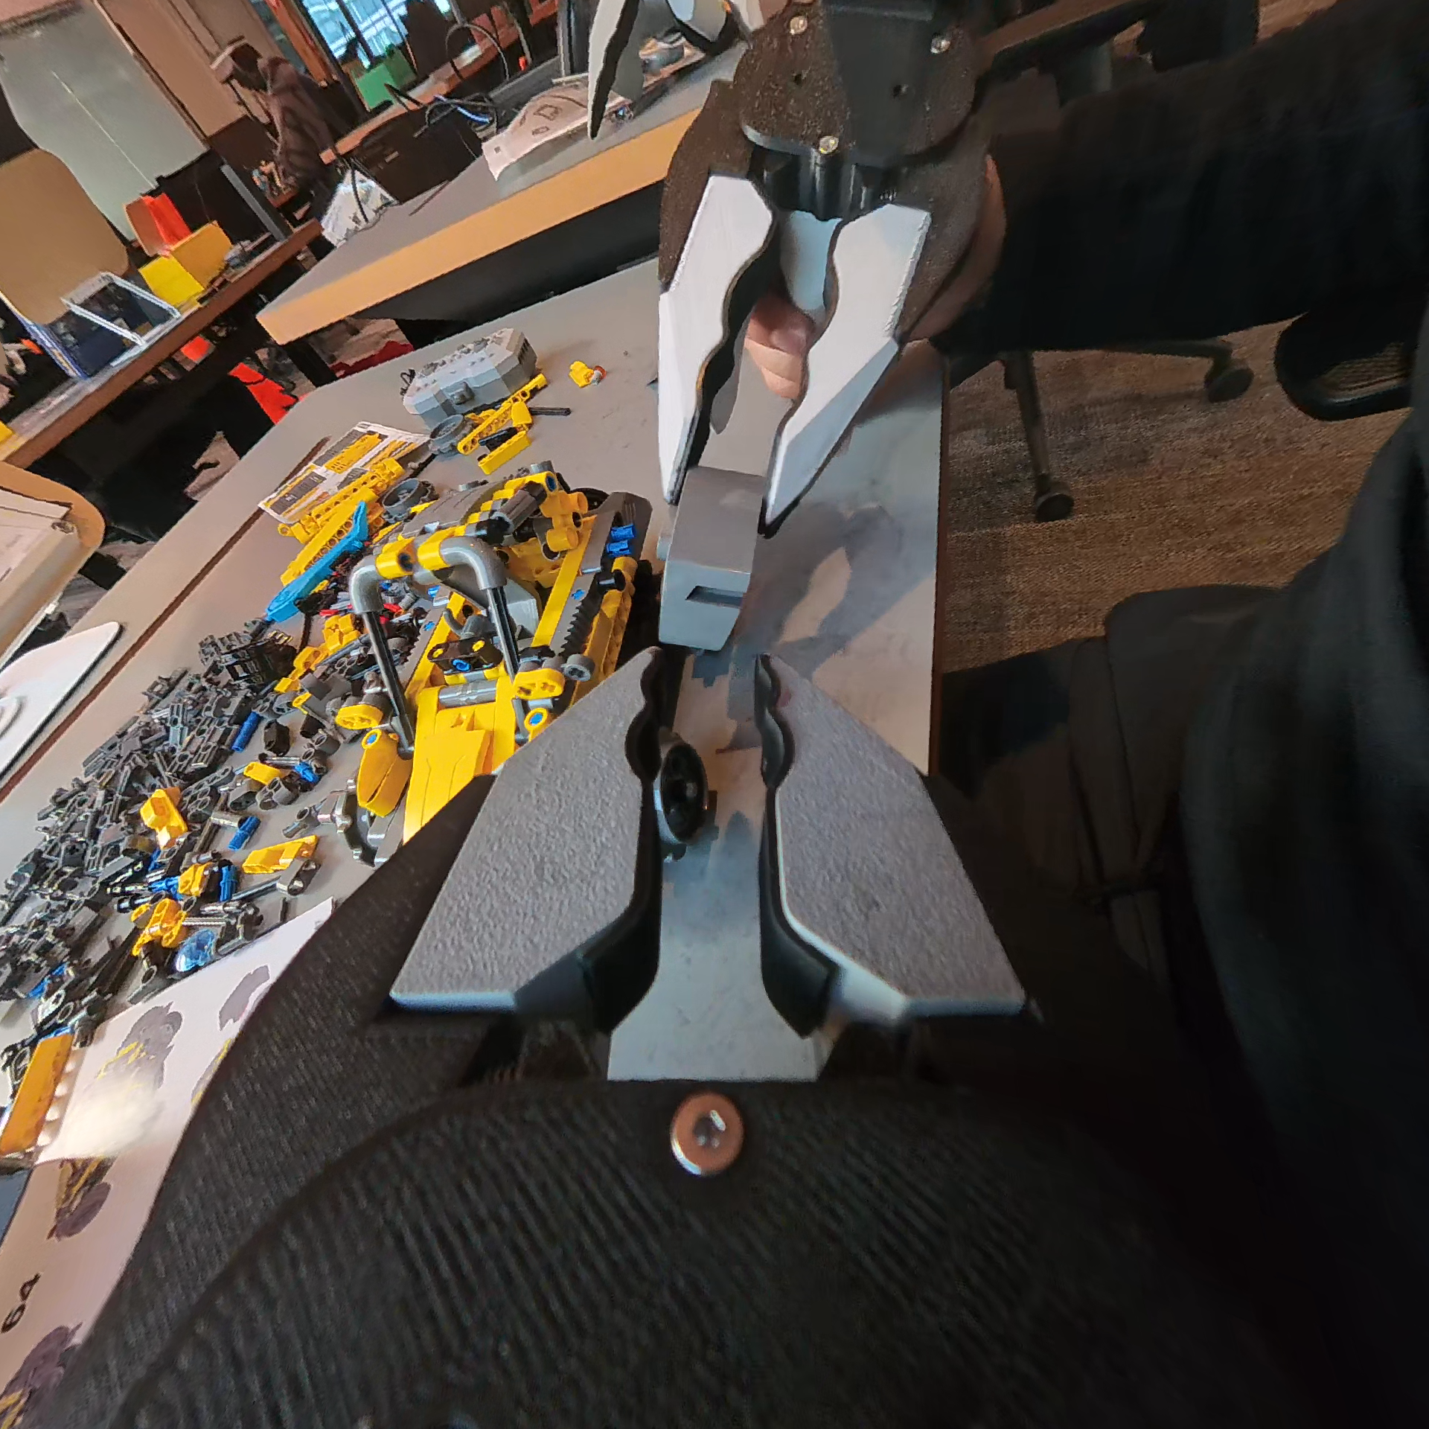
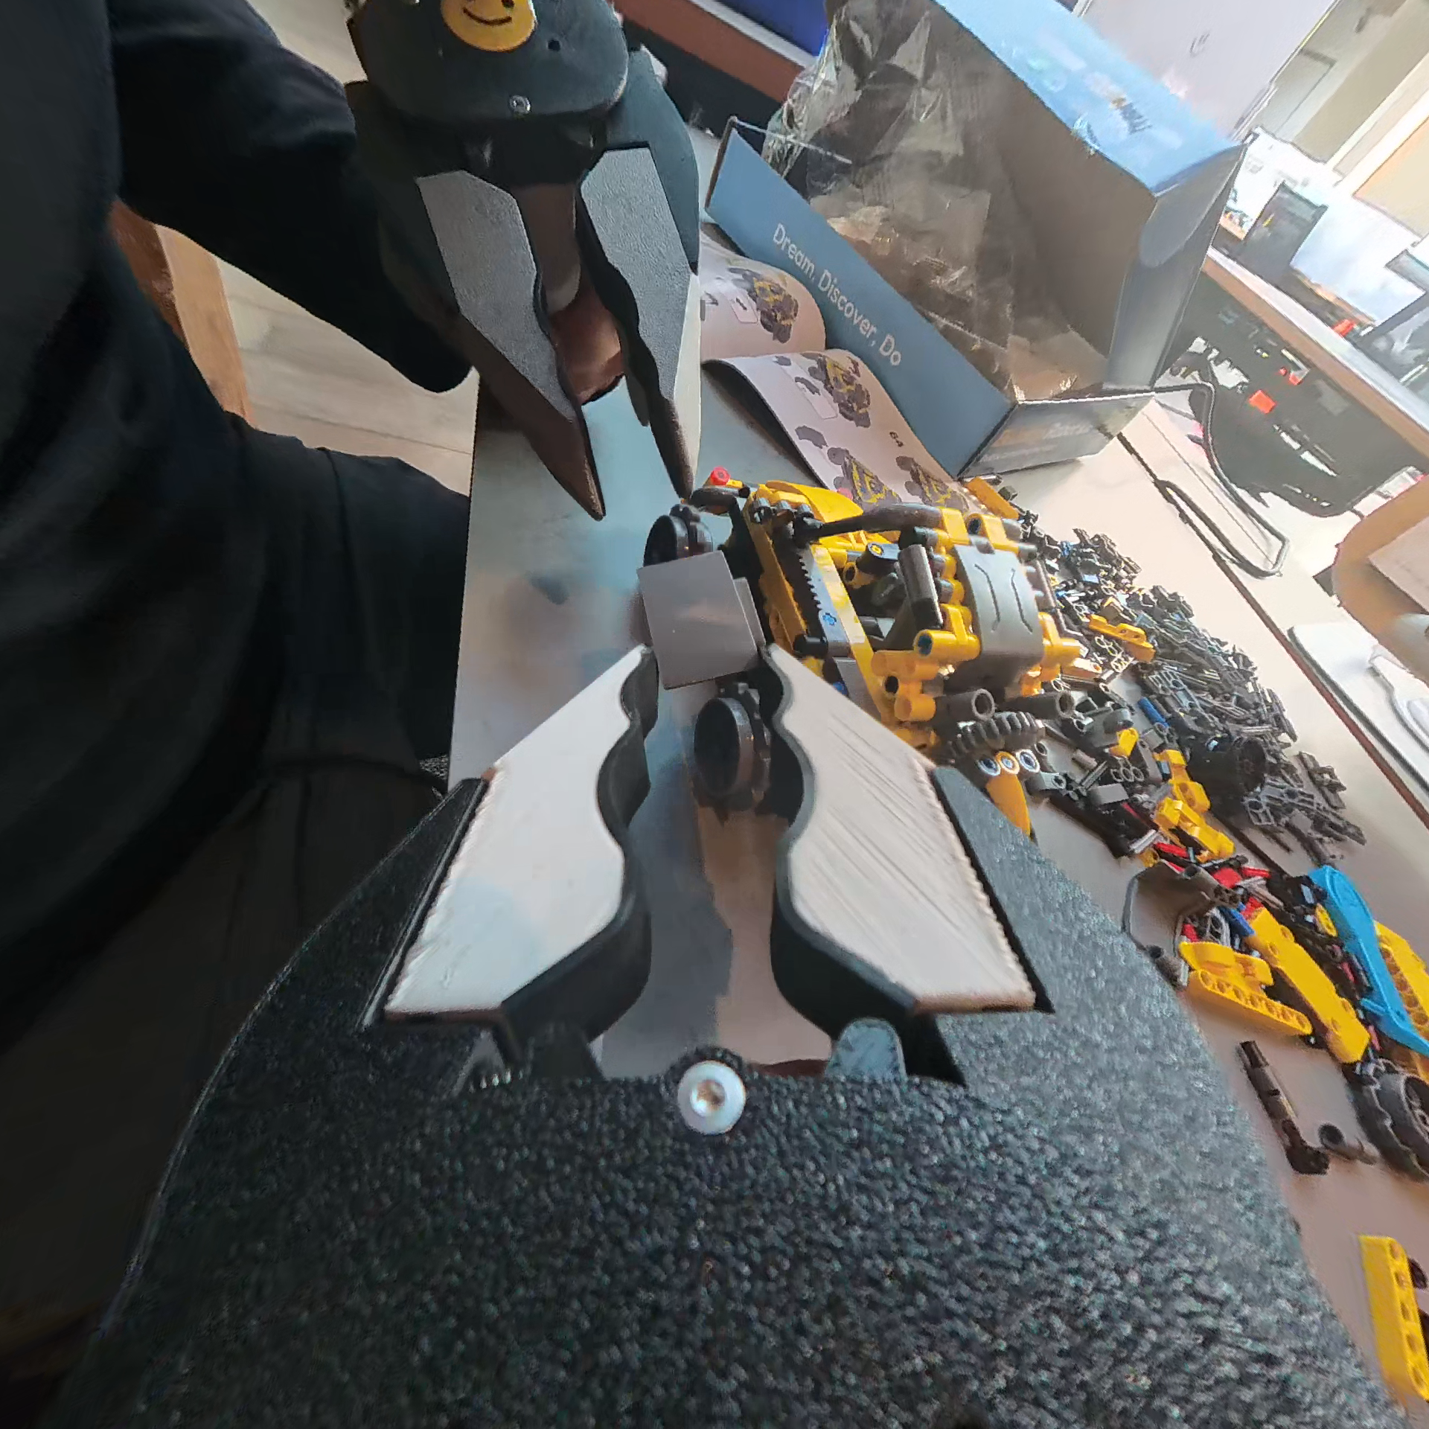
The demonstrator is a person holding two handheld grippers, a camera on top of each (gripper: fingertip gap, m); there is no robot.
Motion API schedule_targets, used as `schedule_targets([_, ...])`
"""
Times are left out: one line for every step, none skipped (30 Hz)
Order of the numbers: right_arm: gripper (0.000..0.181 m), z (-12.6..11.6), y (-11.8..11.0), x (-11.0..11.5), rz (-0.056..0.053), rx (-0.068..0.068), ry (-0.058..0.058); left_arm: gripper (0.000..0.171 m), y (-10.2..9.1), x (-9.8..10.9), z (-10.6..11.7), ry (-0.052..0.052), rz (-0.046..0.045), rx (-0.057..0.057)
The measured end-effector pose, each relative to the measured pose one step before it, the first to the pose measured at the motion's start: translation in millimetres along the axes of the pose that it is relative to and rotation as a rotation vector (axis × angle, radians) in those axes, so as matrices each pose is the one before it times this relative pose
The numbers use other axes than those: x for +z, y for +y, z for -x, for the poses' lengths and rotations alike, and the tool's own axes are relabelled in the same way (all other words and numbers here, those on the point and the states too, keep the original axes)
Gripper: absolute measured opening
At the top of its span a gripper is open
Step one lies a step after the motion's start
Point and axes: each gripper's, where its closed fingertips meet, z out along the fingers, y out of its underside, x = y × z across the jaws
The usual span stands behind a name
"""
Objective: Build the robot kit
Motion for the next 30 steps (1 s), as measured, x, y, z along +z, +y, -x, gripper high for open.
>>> schedule_targets([0.023, -0.61, 0.43, -0.50, 0.0002, -0.0004, 0.0045, 0.018, 0.58, 0.98, -0.50, -0.0008, 0.00668, 0.0082])
schedule_targets([0.023, -0.50, 0.15, -0.73, 0.0018, 0.0019, 0.0026, 0.018, 0.44, 0.82, -0.48, -0.0011, 0.00485, 0.0070])
schedule_targets([0.023, -0.86, 0.55, -0.85, 0.0052, 0.0062, 0.0017, 0.018, 0.23, 0.47, -0.10, -0.0016, 0.00220, 0.0048])
schedule_targets([0.023, -1.79, 0.81, -0.94, 0.0070, 0.0082, 0.0048, 0.018, -0.06, 0.26, 0.15, -0.0014, 0.00002, 0.0017])
schedule_targets([0.023, -2.22, 0.73, -1.05, 0.0050, 0.0094, 0.0067, 0.018, -0.06, -0.01, 0.19, 0.0006, -0.00111, -0.0021])
schedule_targets([0.023, -1.70, 0.50, -1.08, 0.0030, 0.0103, 0.0035, 0.018, -0.20, -0.12, 0.51, 0.0009, -0.00203, -0.0056])
schedule_targets([0.020, -1.65, 1.06, -0.94, 0.0062, 0.0111, 0.0024, 0.017, -0.35, -0.30, 0.65, 0.0010, -0.00294, -0.0076])
schedule_targets([0.020, -1.24, 1.17, -0.95, 0.0070, 0.0074, 0.0015, 0.017, -0.30, -0.40, 0.74, 0.0008, -0.00419, -0.0080])
schedule_targets([0.020, -1.40, 1.29, -0.47, 0.0080, 0.0053, 0.0041, 0.017, -0.44, -0.43, 0.70, 0.0007, -0.00404, -0.0076])
schedule_targets([0.020, -1.78, 1.77, 0.01, 0.0107, 0.0083, 0.0052, 0.017, -0.27, -0.21, 0.65, 0.0002, -0.00295, -0.0064])
schedule_targets([0.020, -1.71, 1.72, 0.69, 0.0105, 0.0095, 0.0042, 0.017, -0.17, -0.21, 0.32, 0.0006, -0.00165, -0.0043])
schedule_targets([0.023, 0.22, 1.12, 1.08, 0.0058, 0.0060, -0.0067, 0.017, -0.05, 0.03, 0.13, 0.0009, -0.00062, -0.0018])
schedule_targets([0.020, 1.05, 0.58, 1.08, 0.0026, 0.0026, -0.0110, 0.017, 0.13, 0.06, -0.10, 0.0004, 0.00065, 0.0005])
schedule_targets([0.022, 0.93, 0.85, 1.18, 0.0036, 0.0020, -0.0101, 0.017, 0.11, 0.11, -0.27, 0.0003, 0.00159, 0.0021])
schedule_targets([0.023, 0.87, 1.10, 1.28, 0.0043, 0.0027, -0.0120, 0.017, 0.22, 0.13, -0.22, -0.0001, 0.00176, 0.0027])
schedule_targets([0.023, -0.29, 1.08, 1.11, 0.0029, 0.0023, -0.0053, 0.017, 0.18, 0.15, -0.21, -0.0003, 0.00150, 0.0025])
schedule_targets([0.020, -1.03, 0.67, 0.82, 0.0002, 0.0015, -0.0022, 0.017, 0.04, 0.09, -0.15, -0.0005, 0.00080, 0.0016])
schedule_targets([0.020, -0.68, -0.08, 0.50, -0.0034, 0.0019, -0.0059, 0.016, 0.07, 0.09, -0.04, -0.0001, 0.00021, 0.0005])
schedule_targets([0.022, 0.00, -0.56, 0.15, -0.0054, -0.0010, -0.0076, 0.016, -0.05, -0.04, 0.08, 0.0002, -0.00013, -0.0008])
schedule_targets([0.022, -0.14, -0.43, -0.07, -0.0042, -0.0090, -0.0032, 0.016, -0.06, -0.03, 0.13, 0.0005, -0.00060, -0.0014])
schedule_targets([0.022, -0.50, 0.22, -0.32, 0.0003, -0.0207, 0.0048, 0.016, -0.08, -0.13, 0.05, 0.0005, -0.00100, -0.0018])
schedule_targets([0.020, -0.74, 0.49, -0.49, 0.0028, -0.0304, 0.0113, 0.015, -0.05, -0.14, 0.17, 0.0005, -0.00119, -0.0021])
schedule_targets([0.023, 0.09, 0.15, -0.64, -0.0010, -0.0298, 0.0086, 0.015, -0.16, -0.11, 0.16, 0.0005, -0.00104, -0.0021])
schedule_targets([0.023, 0.21, 0.04, -0.71, -0.0017, -0.0180, 0.0054, 0.015, -0.02, -0.04, 0.22, 0.0004, -0.00071, -0.0020])
schedule_targets([0.023, 0.03, 0.45, -0.69, -0.0012, -0.0047, 0.0012, 0.015, -0.03, 0.07, 0.10, 0.0007, -0.00010, -0.0019])
schedule_targets([0.024, -0.21, 0.73, -0.50, -0.0010, 0.0037, -0.0005, 0.015, -0.01, 0.12, 0.35, -0.0005, -0.00008, -0.0019])
schedule_targets([0.024, -1.26, 1.51, -0.37, 0.0024, 0.0077, 0.0031, 0.014, -0.11, 0.00, 0.48, -0.0013, -0.00136, -0.0017])
schedule_targets([0.023, -1.39, 2.03, -0.11, 0.0051, 0.0109, 0.0016, 0.014, -0.15, 0.06, 0.16, 0.0011, -0.00075, -0.0024])
schedule_targets([0.023, -0.81, 1.51, 0.01, 0.0032, 0.0133, -0.0037, 0.014, 0.03, -0.08, 0.31, 0.0007, -0.00017, -0.0036])
schedule_targets([0.020, -0.10, -0.21, -0.26, -0.0034, 0.0109, -0.0071, 0.014, -0.11, -0.12, 0.39, -0.0002, -0.00142, -0.0036])
